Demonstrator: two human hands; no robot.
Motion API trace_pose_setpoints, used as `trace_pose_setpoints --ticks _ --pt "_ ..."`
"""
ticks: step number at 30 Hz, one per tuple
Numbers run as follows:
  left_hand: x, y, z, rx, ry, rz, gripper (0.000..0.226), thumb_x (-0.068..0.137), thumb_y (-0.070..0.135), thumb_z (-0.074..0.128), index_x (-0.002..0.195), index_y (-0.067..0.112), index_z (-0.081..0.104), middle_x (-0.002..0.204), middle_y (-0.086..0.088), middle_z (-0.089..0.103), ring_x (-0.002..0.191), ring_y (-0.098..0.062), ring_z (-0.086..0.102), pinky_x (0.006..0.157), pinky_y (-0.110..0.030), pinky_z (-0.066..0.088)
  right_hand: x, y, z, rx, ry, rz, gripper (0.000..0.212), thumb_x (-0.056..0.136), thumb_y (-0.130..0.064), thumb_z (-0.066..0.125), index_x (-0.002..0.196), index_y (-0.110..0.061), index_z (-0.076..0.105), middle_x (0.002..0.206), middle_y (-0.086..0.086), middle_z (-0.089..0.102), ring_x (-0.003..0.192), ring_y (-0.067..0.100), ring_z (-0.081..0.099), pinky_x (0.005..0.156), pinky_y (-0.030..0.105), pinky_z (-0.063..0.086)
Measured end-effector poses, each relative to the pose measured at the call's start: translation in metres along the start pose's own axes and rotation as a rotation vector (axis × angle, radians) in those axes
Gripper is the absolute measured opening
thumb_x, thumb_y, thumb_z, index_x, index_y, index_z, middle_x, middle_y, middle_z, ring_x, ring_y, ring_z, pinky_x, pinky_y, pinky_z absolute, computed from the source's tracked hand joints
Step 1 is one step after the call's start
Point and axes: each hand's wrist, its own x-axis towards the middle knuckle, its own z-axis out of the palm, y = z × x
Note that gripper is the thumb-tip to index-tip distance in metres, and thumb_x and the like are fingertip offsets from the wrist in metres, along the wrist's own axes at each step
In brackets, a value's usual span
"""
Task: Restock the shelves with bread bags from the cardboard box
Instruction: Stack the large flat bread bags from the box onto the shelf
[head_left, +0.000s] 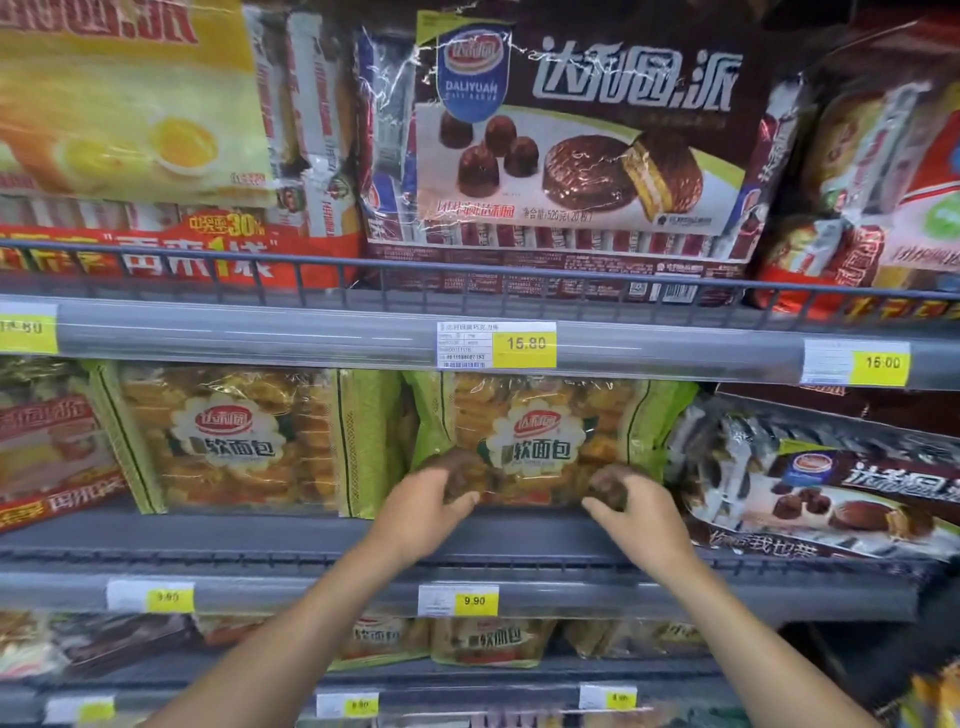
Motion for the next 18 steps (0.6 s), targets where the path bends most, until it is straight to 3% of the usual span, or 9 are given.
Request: trace_pose_setpoints --ticks 3,6,13,18 --pt "0.007 0.004 0.002 0.144 -0.045 0.092 0.053 0.091 0.054 0.053 0.141 0.048 0.039 0.101 0.008 0.07 0.089 -0.019 0.068 0.077 -0.039 0.058 0.012 0.004 0.008 -0.055 -0.054 -0.01 0.021 0.084 -0.034 0.078 0.095 -0.03 0.061 0.089 -0.011 0.063 0.085 0.014 0.061 0.075 0.033 0.05" --pt "0.015 0.008 0.001 0.051 0.018 0.118 0.05 0.093 0.044 0.064 0.134 0.052 0.036 0.109 0.012 0.064 0.094 -0.016 0.065 0.08 -0.036 0.056 0.023 0.007 0.012 -0.085 -0.028 0.009 0.022 0.082 -0.033 0.078 0.093 -0.032 0.06 0.088 -0.016 0.059 0.083 0.014 0.061 0.073 0.035 0.052" --pt "0.045 0.008 0.003 -0.068 0.049 0.088 0.03 0.097 0.038 0.063 0.121 0.034 0.046 0.091 0.008 0.063 0.084 -0.02 0.065 0.077 -0.035 0.053 0.045 0.019 0.019 -0.087 0.033 -0.041 0.026 0.081 -0.024 0.081 0.084 -0.031 0.056 0.084 -0.015 0.055 0.078 0.012 0.056 0.069 0.034 0.048" --pt "0.049 0.005 0.005 -0.077 0.045 0.077 0.028 0.096 0.037 0.063 0.115 0.039 0.044 0.086 0.009 0.06 0.08 -0.021 0.065 0.071 -0.032 0.049 0.048 0.022 0.02 -0.09 0.029 -0.036 0.026 0.081 -0.026 0.08 0.083 -0.034 0.055 0.083 -0.014 0.055 0.079 0.012 0.057 0.071 0.037 0.052"
